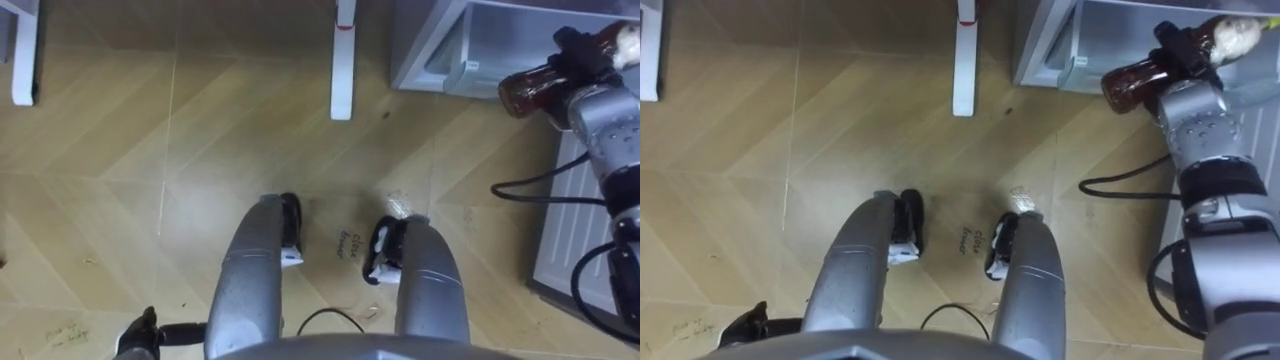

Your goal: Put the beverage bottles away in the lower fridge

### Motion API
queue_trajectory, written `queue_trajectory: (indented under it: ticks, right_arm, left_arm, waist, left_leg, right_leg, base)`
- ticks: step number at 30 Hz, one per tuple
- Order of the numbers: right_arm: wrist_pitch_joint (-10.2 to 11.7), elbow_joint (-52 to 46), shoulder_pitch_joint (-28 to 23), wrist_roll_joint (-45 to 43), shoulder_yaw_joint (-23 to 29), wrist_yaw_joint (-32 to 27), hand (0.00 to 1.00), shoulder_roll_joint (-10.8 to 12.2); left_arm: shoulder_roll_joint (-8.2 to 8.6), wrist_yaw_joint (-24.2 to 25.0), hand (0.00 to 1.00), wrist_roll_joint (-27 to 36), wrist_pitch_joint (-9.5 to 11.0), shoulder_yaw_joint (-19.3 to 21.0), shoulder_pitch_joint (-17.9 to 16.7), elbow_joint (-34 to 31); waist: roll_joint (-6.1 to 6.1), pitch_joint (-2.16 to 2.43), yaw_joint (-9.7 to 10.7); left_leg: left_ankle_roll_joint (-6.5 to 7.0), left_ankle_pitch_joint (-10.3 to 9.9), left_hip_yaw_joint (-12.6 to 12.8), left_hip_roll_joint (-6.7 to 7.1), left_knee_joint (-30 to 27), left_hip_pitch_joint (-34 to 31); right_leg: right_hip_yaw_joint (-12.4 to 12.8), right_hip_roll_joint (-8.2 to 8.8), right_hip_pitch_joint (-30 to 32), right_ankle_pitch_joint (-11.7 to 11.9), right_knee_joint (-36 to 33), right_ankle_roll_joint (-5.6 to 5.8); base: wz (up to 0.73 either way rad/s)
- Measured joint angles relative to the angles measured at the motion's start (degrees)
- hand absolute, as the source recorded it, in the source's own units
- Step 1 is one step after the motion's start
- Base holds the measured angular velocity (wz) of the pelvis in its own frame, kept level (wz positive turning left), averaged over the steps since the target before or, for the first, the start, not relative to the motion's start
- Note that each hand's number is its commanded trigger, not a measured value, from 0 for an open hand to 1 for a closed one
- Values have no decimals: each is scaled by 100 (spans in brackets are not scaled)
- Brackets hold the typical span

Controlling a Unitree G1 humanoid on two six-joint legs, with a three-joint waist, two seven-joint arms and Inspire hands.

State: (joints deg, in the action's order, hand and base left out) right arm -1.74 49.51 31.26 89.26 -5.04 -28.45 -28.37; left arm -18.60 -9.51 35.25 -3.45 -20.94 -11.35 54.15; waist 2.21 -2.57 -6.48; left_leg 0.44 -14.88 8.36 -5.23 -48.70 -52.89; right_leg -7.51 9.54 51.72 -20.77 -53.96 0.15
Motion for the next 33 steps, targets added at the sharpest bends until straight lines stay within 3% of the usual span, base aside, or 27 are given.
queue_trajectory:
  ticks: [11,20,33]
  right_arm:
    - [139,222,209,599,258,813,0,4]
    - [177,237,270,734,456,811,0,5]
    - [177,294,270,696,549,780,0,5]
  left_arm:
    - [-2,18,0,-124,13,36,2,-169]
    - [-2,20,0,-127,95,99,2,-132]
    - [-3,130,0,-121,101,94,-3,-126]
  waist:
    - [1,-1,-38]
    - [-55,-8,-158]
    - [-75,-10,-129]
  left_leg:
    - [7,-18,91,0,47,36]
    - [8,-17,107,2,72,54]
    - [11,-16,111,26,129,110]
  right_leg:
    - [42,22,17,14,28,-32]
    - [59,22,12,13,43,-31]
    - [-45,111,-77,4,104,-43]
  base:
    - [-1]
    - [0]
    - [1]
